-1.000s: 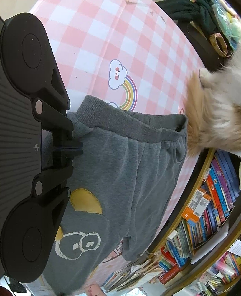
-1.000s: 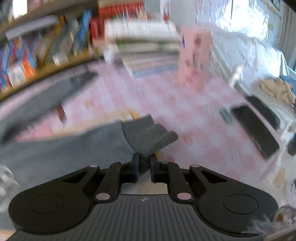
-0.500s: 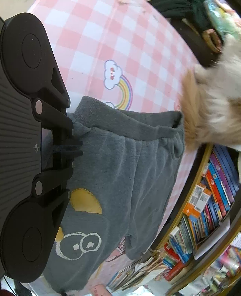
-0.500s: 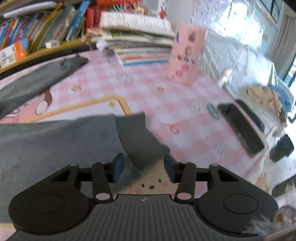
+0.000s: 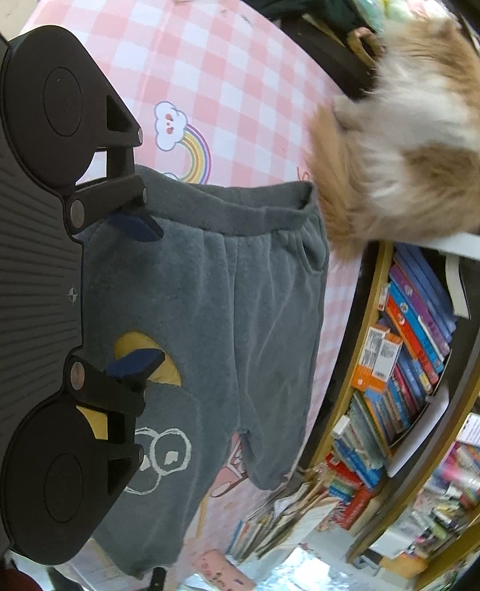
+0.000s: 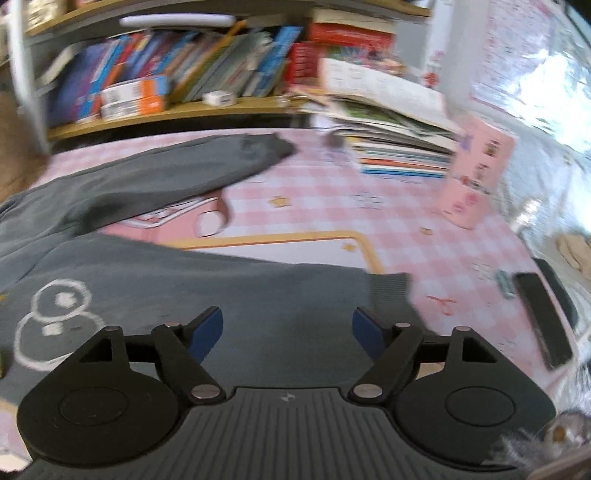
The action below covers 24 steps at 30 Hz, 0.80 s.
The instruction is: Fold clothes
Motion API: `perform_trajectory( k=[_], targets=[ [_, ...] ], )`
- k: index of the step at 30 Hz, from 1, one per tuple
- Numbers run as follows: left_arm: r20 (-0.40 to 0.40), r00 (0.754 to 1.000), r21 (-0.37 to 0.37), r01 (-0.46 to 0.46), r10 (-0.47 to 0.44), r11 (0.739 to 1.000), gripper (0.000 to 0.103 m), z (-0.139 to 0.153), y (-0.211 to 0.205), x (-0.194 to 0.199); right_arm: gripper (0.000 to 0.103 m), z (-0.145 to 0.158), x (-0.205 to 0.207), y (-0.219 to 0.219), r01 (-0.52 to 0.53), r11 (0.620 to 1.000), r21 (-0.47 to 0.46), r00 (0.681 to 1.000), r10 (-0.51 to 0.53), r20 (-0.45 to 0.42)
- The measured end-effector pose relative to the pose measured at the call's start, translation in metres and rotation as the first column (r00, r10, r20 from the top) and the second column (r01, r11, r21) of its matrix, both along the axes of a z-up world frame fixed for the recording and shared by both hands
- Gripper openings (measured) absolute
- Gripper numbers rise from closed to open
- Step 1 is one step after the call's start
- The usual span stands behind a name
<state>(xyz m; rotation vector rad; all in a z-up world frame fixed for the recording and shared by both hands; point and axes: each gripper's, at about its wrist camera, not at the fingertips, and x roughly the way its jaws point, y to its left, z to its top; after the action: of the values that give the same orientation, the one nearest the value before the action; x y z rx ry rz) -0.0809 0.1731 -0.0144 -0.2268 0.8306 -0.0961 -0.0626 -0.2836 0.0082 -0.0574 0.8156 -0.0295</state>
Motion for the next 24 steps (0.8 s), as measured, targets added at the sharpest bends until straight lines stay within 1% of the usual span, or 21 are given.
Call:
perform_trajectory(
  k=[6, 9, 14, 18, 24],
  targets=[
    [0.008, 0.999, 0.038, 0.051, -0.051, 0.998, 0.074, 0.006, -0.006, -0.001, 0.082, 0.004, 0.003, 0.028, -0.11, 0.994, -0.014, 0.994, 0.11, -0.013],
    [0.013, 0.998, 0.042, 0.061, -0.061, 0.997, 0.076, 0.009, -0.008, 0.001, 0.082, 0.006, 0.006, 0.038, -0.153, 0.988, -0.026, 0.988, 0.152, -0.02],
    [0.015, 0.998, 0.039, 0.064, -0.064, 0.997, 0.077, 0.009, -0.008, 0.006, 0.083, 0.01, 0.015, 0.051, -0.234, 0.971, -0.056, 0.972, 0.233, -0.028],
    [0.013, 0.998, 0.049, 0.063, -0.064, 0.997, 0.078, 0.01, -0.009, 0.011, 0.083, 0.015, 0.03, 0.058, -0.317, 0.944, -0.092, 0.949, 0.315, -0.034],
    [0.008, 0.999, 0.066, 0.05, -0.051, 0.997, 0.078, 0.015, -0.013, 0.024, 0.085, 0.02, 0.059, 0.062, -0.455, 0.879, -0.143, 0.89, 0.452, -0.055]
  ],
)
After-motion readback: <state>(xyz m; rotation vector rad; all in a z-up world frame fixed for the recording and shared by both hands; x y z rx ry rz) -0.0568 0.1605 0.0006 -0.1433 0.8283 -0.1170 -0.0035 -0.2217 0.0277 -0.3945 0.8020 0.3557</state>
